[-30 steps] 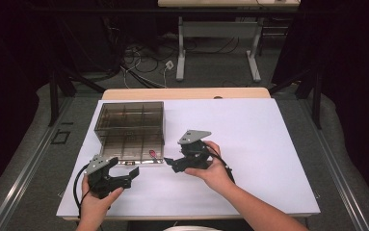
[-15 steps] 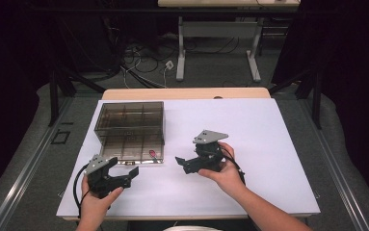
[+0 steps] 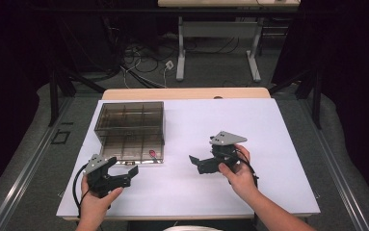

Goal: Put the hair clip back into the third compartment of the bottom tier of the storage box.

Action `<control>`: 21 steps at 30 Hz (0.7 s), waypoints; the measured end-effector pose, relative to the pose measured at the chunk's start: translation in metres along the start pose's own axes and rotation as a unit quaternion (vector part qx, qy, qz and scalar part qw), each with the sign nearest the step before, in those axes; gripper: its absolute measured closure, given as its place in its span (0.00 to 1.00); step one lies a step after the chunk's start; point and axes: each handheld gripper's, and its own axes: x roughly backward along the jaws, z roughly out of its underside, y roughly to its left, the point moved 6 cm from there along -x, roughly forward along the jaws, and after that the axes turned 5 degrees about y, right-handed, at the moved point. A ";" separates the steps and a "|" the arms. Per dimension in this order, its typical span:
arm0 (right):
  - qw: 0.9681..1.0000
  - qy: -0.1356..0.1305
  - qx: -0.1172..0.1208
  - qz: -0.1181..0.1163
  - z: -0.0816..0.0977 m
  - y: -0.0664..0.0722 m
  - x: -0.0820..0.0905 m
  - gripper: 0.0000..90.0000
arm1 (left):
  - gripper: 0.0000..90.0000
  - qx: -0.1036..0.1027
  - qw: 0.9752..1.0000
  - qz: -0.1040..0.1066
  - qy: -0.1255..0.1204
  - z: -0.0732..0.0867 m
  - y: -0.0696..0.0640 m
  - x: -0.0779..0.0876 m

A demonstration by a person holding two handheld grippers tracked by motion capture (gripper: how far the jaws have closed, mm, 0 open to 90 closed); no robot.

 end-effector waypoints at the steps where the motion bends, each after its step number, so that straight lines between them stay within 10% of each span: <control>1: 1.000 0.000 0.001 0.005 0.002 -0.003 0.002 0.00 | 0.02 0.000 1.000 -0.001 -0.001 0.000 0.000 0.000; 21: 0.998 -0.010 -0.032 0.043 0.027 -0.032 0.013 0.00 | 0.01 0.007 1.000 -0.022 0.001 0.003 0.010 -0.003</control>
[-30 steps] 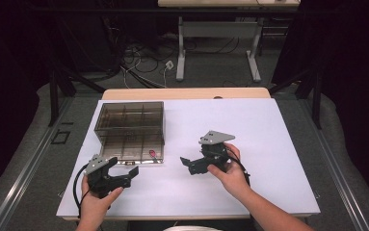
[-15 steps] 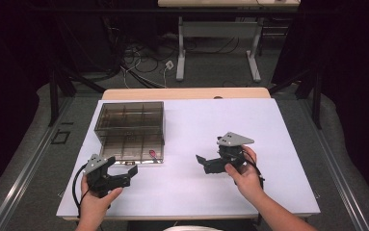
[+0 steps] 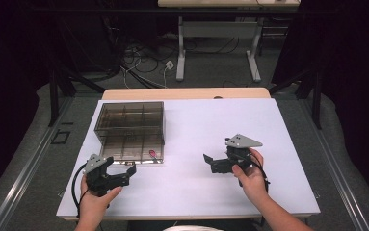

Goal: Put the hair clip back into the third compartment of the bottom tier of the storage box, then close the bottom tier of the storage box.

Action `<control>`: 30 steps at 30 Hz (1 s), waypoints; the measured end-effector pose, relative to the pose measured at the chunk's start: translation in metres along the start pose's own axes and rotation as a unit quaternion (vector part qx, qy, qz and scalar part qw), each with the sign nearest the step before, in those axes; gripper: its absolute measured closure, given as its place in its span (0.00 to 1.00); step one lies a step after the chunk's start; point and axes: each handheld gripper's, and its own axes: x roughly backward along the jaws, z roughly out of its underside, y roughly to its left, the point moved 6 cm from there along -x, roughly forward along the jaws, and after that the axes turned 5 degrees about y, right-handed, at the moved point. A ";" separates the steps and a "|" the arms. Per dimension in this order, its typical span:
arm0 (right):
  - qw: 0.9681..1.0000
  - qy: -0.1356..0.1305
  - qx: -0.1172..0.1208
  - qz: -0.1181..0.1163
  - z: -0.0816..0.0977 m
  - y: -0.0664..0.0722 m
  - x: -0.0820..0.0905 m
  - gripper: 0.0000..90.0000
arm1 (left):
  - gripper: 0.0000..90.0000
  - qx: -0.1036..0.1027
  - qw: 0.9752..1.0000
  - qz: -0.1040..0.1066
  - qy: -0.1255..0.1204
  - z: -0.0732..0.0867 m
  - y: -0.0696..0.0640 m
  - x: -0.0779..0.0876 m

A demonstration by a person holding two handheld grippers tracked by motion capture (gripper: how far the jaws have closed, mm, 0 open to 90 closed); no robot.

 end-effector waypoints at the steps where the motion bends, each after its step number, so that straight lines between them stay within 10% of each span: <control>1: 1.000 0.000 0.004 0.001 0.001 -0.001 0.000 0.00 | 0.01 -0.001 1.000 -0.003 0.004 0.001 0.001 0.000; 30: 1.000 0.018 0.003 -0.003 0.010 -0.003 -0.009 0.00 | 0.51 -0.001 0.998 -0.053 0.035 0.010 0.013 -0.004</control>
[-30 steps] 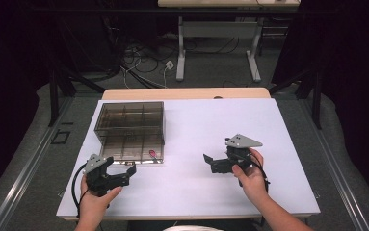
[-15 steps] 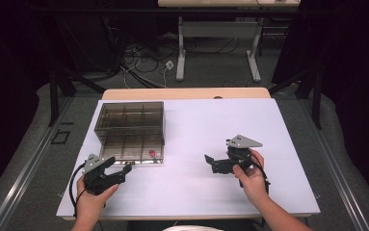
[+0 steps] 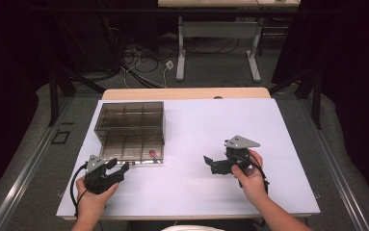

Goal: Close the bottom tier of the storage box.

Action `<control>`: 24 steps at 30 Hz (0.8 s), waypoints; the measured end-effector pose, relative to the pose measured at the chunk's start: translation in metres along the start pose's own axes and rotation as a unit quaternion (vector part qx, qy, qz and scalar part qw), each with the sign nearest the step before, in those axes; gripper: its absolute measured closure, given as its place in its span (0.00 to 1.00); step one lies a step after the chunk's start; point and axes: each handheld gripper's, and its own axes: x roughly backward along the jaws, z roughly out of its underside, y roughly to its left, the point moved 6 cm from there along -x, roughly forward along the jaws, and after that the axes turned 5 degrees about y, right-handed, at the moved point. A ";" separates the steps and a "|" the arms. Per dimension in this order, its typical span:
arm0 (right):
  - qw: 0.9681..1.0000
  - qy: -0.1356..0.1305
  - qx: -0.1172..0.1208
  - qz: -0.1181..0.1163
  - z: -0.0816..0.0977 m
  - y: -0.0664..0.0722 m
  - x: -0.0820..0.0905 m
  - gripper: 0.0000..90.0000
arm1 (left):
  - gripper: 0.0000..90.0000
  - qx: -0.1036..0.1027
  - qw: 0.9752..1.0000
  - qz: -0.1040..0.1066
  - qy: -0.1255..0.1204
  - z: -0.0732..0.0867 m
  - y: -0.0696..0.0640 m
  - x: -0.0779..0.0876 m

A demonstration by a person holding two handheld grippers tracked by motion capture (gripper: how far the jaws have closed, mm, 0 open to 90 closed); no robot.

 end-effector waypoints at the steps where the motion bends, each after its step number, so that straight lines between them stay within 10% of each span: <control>1: 1.000 0.001 -0.004 0.001 0.000 0.001 0.000 0.00 | 0.52 0.003 1.000 -0.002 0.004 0.001 0.000 0.000; 24: 1.000 0.013 0.005 0.000 0.005 0.001 -0.003 0.00 | 0.78 0.033 0.997 -0.025 0.065 0.008 0.009 -0.013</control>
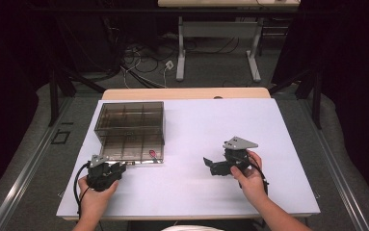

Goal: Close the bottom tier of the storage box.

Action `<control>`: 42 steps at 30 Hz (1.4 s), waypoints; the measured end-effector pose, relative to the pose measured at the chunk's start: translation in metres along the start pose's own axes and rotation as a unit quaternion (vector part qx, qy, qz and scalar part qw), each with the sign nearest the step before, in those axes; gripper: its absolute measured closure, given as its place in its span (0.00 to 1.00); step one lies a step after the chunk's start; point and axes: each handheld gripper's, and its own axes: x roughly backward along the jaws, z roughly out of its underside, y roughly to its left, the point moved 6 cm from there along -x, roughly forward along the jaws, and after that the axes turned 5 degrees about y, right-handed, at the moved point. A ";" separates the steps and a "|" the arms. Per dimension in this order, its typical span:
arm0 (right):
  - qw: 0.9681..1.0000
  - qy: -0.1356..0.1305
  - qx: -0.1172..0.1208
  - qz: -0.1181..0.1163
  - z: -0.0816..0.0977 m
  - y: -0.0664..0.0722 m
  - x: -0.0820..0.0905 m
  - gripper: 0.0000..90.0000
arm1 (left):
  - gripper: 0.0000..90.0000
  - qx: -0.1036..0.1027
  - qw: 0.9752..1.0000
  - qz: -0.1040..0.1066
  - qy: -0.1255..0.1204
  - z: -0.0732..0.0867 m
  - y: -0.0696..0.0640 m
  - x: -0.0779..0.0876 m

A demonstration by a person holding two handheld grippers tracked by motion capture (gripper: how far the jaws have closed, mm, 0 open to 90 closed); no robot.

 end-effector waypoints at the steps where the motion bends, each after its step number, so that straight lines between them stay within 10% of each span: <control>1: 1.000 0.000 -0.001 0.001 0.000 0.000 0.000 0.00 | 0.79 0.000 1.000 0.000 0.002 0.000 0.000 0.000; 42: 1.000 0.008 0.006 0.000 0.003 0.001 -0.003 0.01 | 1.00 0.018 0.999 -0.002 0.048 -0.002 0.011 -0.018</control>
